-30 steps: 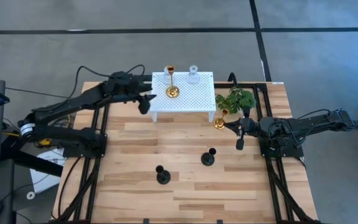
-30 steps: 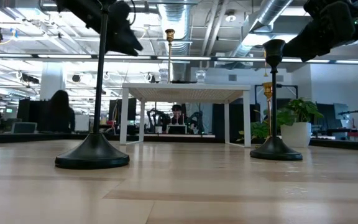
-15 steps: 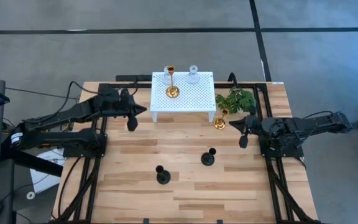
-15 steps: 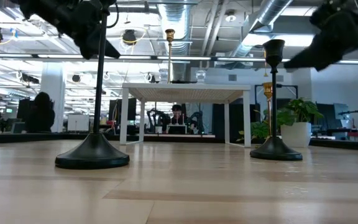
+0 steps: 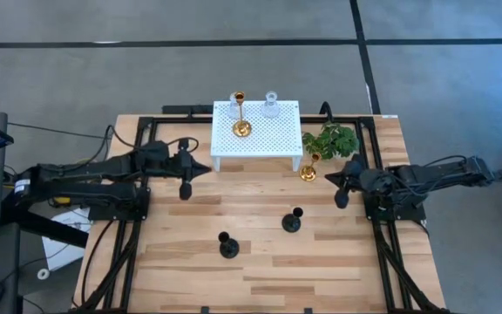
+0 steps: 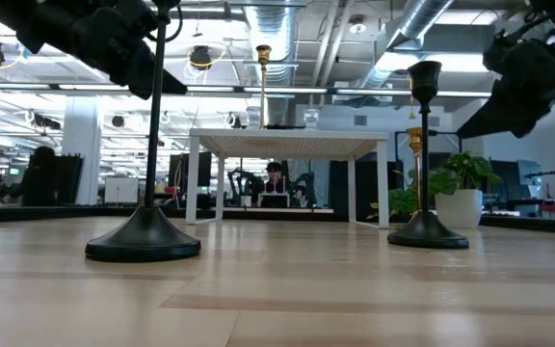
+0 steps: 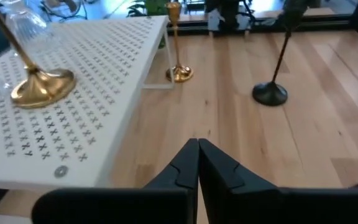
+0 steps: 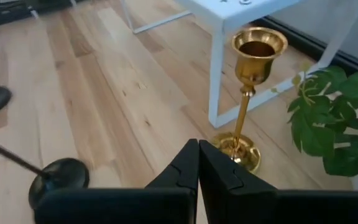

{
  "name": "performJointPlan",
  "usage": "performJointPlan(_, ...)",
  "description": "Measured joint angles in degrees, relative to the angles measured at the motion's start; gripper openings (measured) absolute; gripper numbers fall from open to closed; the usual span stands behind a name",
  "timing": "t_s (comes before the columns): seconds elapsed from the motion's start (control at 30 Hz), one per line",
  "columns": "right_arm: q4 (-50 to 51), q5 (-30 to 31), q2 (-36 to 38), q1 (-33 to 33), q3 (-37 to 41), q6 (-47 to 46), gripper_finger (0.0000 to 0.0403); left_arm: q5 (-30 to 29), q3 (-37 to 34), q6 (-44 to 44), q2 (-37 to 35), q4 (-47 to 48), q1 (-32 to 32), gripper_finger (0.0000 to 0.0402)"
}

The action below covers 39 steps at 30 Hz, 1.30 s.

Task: Pick & Place candle stick holders
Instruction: Put the gold candle holder on the shelf aligned with the other gold candle holder

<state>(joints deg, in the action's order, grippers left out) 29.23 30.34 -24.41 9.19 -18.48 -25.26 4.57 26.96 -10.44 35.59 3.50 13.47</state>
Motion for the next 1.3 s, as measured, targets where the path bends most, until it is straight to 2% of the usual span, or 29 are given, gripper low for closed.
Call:
performJointPlan(0.13,-0.8,1.2,-2.3,0.0,0.0,-0.8,0.0011,0.0,-0.8,0.1,0.0,-0.6,-1.2,0.0005)
performJointPlan(0.23,-2.2,3.1,-4.7,0.0,0.0,-0.8,0.0039,0.0,-0.8,0.1,0.0,-0.9,-1.8,0.0006)
performJointPlan(0.47,-7.2,6.5,-13.1,0.0,0.0,-0.8,0.0151,0.0,-0.8,0.2,0.0,-1.0,-1.9,0.0006)
performJointPlan(0.6,-12.0,10.5,-18.8,0.0,0.0,-0.8,0.0222,0.0,-0.8,0.2,0.0,-1.0,-1.9,0.0006)
performJointPlan(0.7,-14.4,13.3,-22.8,-0.1,0.0,-0.5,0.0253,0.0,-0.8,0.4,0.0,-1.0,-1.9,0.0008)
performJointPlan(1.1,-25.5,14.8,-37.7,-7.7,0.0,0.3,0.0243,0.0,-0.8,0.4,0.0,-1.0,-1.9,0.0008)
performJointPlan(1.3,-31.8,16.2,-42.9,-11.0,0.0,2.3,0.0214,0.0,-0.8,0.4,0.0,-1.0,-1.9,0.0005)
